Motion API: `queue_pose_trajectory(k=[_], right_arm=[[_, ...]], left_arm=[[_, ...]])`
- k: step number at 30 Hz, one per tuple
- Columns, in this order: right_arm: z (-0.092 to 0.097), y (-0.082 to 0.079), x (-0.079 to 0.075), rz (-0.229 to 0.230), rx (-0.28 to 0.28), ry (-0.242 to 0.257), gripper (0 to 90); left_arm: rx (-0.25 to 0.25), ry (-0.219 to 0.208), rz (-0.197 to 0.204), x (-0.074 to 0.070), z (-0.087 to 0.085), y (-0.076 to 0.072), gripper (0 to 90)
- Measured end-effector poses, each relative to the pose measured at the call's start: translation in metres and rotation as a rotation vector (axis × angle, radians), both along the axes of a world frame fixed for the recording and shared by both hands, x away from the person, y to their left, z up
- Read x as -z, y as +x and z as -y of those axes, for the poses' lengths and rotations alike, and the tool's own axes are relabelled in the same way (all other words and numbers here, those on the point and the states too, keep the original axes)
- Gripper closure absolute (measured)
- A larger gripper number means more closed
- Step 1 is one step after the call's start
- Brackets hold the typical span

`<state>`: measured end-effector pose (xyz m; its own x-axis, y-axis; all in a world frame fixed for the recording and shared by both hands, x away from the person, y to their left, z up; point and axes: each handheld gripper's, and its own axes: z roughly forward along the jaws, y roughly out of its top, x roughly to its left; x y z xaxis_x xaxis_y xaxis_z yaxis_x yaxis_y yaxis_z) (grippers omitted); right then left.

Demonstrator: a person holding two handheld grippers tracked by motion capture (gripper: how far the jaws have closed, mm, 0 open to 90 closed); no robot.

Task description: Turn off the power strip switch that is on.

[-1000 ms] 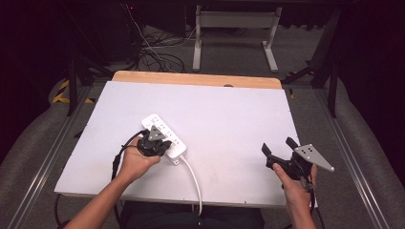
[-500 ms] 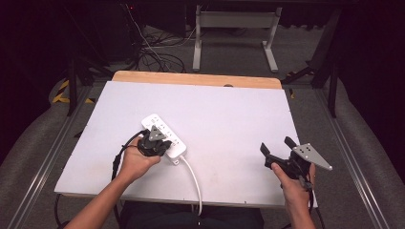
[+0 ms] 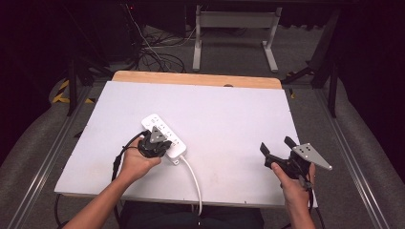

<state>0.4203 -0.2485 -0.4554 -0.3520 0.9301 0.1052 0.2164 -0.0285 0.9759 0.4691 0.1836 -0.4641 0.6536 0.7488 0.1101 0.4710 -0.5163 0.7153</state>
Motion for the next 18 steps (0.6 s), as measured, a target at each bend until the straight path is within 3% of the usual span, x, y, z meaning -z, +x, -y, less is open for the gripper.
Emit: queue_pose_trajectory(k=[4, 5, 8, 11, 12, 14, 15, 16, 17, 18], right_arm=[[0.000, 0.001, 0.000, -0.001, -0.001, 0.001, 6.1], [0.000, 0.001, 0.000, 0.001, -0.002, -0.001, 6.1], [0.000, 0.001, 0.000, 0.003, -0.004, -0.001, 6.1], [0.000, 0.001, 0.000, 0.004, -0.007, 0.000, 6.1], [-0.001, 0.002, 0.000, 0.001, -0.007, -0.001, 6.1], [-0.001, 0.002, 0.000, 0.000, -0.006, 0.000, 6.1], [-0.001, 0.002, 0.000, -0.001, -0.008, 0.000, 6.1], [-0.001, 0.002, 0.000, 0.000, -0.008, 0.000, 6.1], [-0.001, 0.002, 0.000, 0.001, -0.009, -0.002, 6.1], [-0.001, 0.002, 0.000, 0.003, -0.010, -0.003, 6.1]], left_arm=[[0.003, -0.021, 0.014, -0.001, -0.003, 0.000, 90.0], [0.007, -0.048, 0.002, 0.000, -0.005, 0.001, 90.0], [0.016, -0.057, -0.002, -0.002, -0.006, 0.001, 89.9], [0.023, -0.083, 0.038, -0.005, -0.008, 0.000, 89.9], [0.010, -0.128, 0.076, -0.010, -0.012, -0.001, 90.0], [0.002, -0.143, 0.097, -0.013, -0.015, -0.001, 89.9], [-0.025, -0.179, 0.135, -0.017, -0.022, -0.002, 90.0], [-0.025, -0.179, 0.135, -0.017, -0.022, -0.002, 90.0], [-0.055, -0.218, 0.161, -0.022, -0.031, -0.004, 90.0], [-0.055, -0.218, 0.161, -0.022, -0.031, -0.004, 90.0]])
